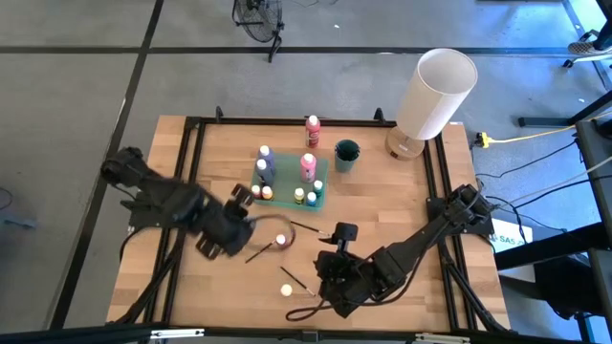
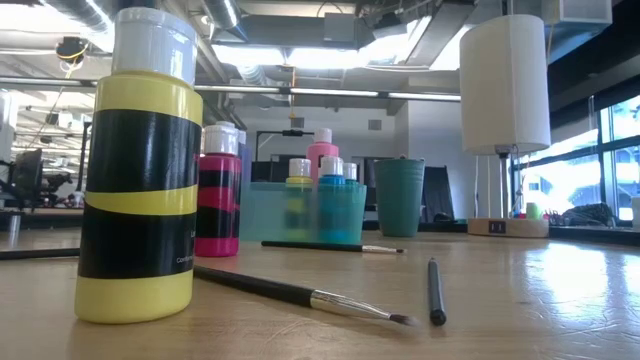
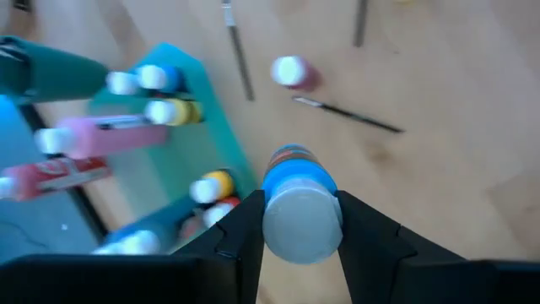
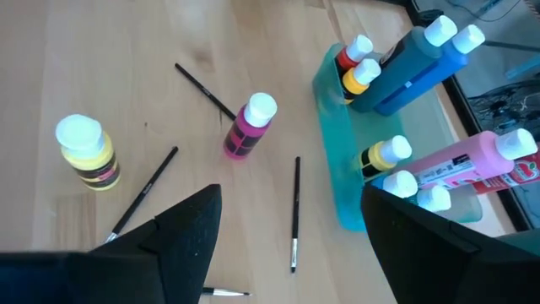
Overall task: Pick & Place Paint Supplies
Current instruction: Put the small blue paint bottle into the green bin
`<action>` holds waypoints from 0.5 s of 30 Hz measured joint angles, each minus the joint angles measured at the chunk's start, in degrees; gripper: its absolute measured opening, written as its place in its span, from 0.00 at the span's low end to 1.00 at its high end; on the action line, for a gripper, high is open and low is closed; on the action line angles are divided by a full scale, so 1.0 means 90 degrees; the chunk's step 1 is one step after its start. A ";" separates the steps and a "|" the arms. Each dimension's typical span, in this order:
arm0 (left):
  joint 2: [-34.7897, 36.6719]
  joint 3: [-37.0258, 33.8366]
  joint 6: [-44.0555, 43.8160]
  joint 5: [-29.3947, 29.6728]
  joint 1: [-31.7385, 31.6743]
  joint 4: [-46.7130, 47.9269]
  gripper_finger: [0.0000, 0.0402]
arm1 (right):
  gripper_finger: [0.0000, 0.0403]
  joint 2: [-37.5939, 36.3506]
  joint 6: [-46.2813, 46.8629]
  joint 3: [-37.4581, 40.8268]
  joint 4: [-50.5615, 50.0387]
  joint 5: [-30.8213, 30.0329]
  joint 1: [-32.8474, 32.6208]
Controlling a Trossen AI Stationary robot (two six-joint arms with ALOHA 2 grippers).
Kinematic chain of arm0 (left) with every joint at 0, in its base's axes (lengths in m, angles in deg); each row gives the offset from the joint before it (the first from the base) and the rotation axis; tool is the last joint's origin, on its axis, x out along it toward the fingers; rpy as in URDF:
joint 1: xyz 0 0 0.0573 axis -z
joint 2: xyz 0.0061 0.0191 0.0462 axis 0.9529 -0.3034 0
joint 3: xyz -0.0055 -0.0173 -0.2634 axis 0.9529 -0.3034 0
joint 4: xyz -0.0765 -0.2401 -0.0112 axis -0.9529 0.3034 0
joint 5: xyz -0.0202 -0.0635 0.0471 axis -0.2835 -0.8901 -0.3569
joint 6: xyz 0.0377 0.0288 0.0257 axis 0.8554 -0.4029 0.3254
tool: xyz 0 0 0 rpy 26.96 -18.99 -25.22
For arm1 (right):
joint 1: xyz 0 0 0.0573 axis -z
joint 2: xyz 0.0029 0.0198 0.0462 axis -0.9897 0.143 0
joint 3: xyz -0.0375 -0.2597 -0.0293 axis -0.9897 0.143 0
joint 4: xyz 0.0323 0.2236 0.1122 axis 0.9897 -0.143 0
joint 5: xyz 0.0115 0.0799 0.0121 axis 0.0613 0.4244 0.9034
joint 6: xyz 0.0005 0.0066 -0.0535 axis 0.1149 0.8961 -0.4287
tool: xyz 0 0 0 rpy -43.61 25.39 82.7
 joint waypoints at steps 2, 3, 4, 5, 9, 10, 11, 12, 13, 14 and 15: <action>0.0000 0.0147 0.0507 -0.0002 -0.0430 0.0005 0.30 | 0.72 0.0000 0.0042 0.0000 0.0006 -0.0001 -0.0017; 0.0003 0.0214 0.0756 0.0000 -0.0652 0.0002 0.30 | 0.72 0.0000 0.0040 0.0000 0.0046 -0.0014 -0.0034; 0.0016 0.0270 0.0984 -0.0008 -0.0878 0.0002 0.30 | 0.72 0.0000 0.0013 0.0000 0.0188 -0.0055 -0.0055; 0.0028 0.0329 0.1211 -0.0059 -0.1116 0.0004 0.30 | 0.72 0.0002 -0.0114 0.0000 0.0420 -0.0131 -0.0091; 0.0043 0.0430 0.2170 -0.0581 -0.2125 -0.0309 0.30 | 0.72 0.0002 -0.1318 0.0000 0.1634 -0.0259 -0.0334; 0.0049 0.0430 0.2411 -0.0742 -0.2376 -0.0446 0.30 | 0.72 0.0002 -0.1575 0.0000 0.1852 -0.0258 -0.0403; 0.0057 0.0432 0.2644 -0.0920 -0.2629 -0.0580 0.30 | 0.72 0.0002 -0.1763 0.0000 0.2011 -0.0258 -0.0472; 0.0064 0.0435 0.2861 -0.1121 -0.2865 -0.0717 0.29 | 0.72 0.0002 -0.1877 0.0000 0.2108 -0.0258 -0.0530; 0.0068 0.0435 0.3067 -0.1277 -0.3093 -0.0856 0.29 | 0.72 0.0002 -0.1947 0.0000 0.2154 -0.0265 -0.0580; 0.0068 0.0435 0.3226 -0.1366 -0.3310 -0.0997 0.29 | 0.72 0.0002 -0.1963 0.0000 0.2165 -0.0307 -0.0621; 0.0067 0.0435 0.3342 -0.1430 -0.3509 -0.1124 0.29 | 0.72 0.0002 -0.1967 0.0000 0.2162 -0.0392 -0.0656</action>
